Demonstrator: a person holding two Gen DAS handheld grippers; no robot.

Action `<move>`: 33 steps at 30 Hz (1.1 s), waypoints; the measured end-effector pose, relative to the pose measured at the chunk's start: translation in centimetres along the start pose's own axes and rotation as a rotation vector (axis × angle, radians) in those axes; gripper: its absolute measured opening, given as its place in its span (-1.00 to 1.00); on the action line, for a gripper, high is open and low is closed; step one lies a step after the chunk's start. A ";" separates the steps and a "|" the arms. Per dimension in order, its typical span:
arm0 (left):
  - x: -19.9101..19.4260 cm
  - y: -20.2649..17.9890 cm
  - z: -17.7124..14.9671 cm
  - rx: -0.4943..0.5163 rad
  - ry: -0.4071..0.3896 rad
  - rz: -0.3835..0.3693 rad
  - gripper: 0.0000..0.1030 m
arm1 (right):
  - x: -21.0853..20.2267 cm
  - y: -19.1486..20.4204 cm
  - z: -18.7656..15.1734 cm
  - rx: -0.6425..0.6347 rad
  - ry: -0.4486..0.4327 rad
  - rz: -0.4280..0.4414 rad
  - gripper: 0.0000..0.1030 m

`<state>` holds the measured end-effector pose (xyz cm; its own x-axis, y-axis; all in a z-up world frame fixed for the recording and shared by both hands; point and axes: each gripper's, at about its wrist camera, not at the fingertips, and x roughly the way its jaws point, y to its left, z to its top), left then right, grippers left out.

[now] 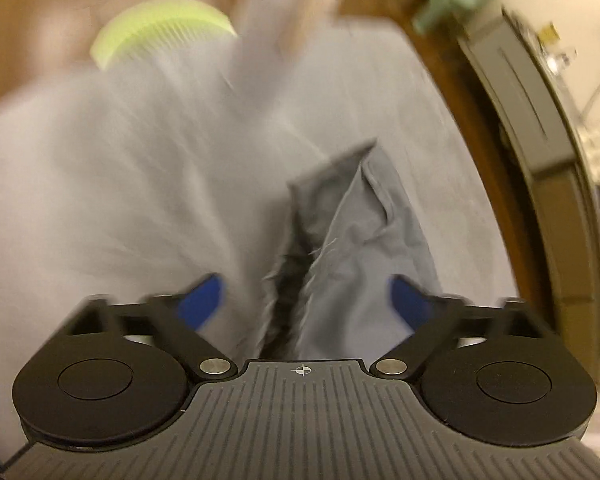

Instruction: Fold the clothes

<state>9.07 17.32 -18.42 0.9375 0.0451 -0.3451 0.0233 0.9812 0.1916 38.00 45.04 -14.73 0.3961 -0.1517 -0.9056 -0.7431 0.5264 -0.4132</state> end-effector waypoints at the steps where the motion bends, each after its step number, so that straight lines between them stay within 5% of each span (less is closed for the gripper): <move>1: -0.3 0.0 0.2 0.001 -0.006 0.000 -0.75 | 0.8 -0.1 -0.1 -0.008 0.022 -0.004 -0.31; 3: -0.9 0.1 0.5 0.002 -0.018 0.000 -0.75 | 0.9 -0.8 -0.9 -0.009 0.002 0.001 -0.73; 8: -4.1 -2.5 1.4 0.049 -0.141 -0.039 -0.75 | -6.0 -7.0 -9.0 0.180 -0.266 0.064 -0.79; 13: -6.2 -9.1 1.2 0.164 -0.193 -0.136 -0.72 | -7.5 -15.2 -24.4 0.503 -0.403 0.142 -0.79; 18: -5.2 -15.0 -0.4 0.287 -0.094 -0.238 -0.68 | 0.2 -18.6 -35.8 0.788 -0.397 0.249 -0.78; 22: -5.4 -16.0 -1.0 0.340 -0.036 -0.287 -0.60 | 7.3 -18.0 -39.6 0.889 -0.394 0.366 -0.76; 26: -6.5 -12.8 -0.5 0.248 -0.042 -0.408 -0.53 | 10.2 -17.5 -41.2 0.931 -0.433 0.418 -0.70; 30: -7.0 -6.8 1.0 0.067 -0.082 -0.466 -0.15 | 9.5 -17.4 -41.6 0.882 -0.415 0.363 -0.56; 33: -5.0 -1.1 1.9 -0.165 -0.039 -0.451 -0.02 | 7.8 -17.1 -41.4 0.805 -0.370 0.276 -0.05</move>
<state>5.06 15.67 -15.14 0.8589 -0.3958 -0.3252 0.3780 0.9181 -0.1190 31.44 0.18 -18.67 0.5106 0.2693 -0.8165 -0.2927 0.9474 0.1294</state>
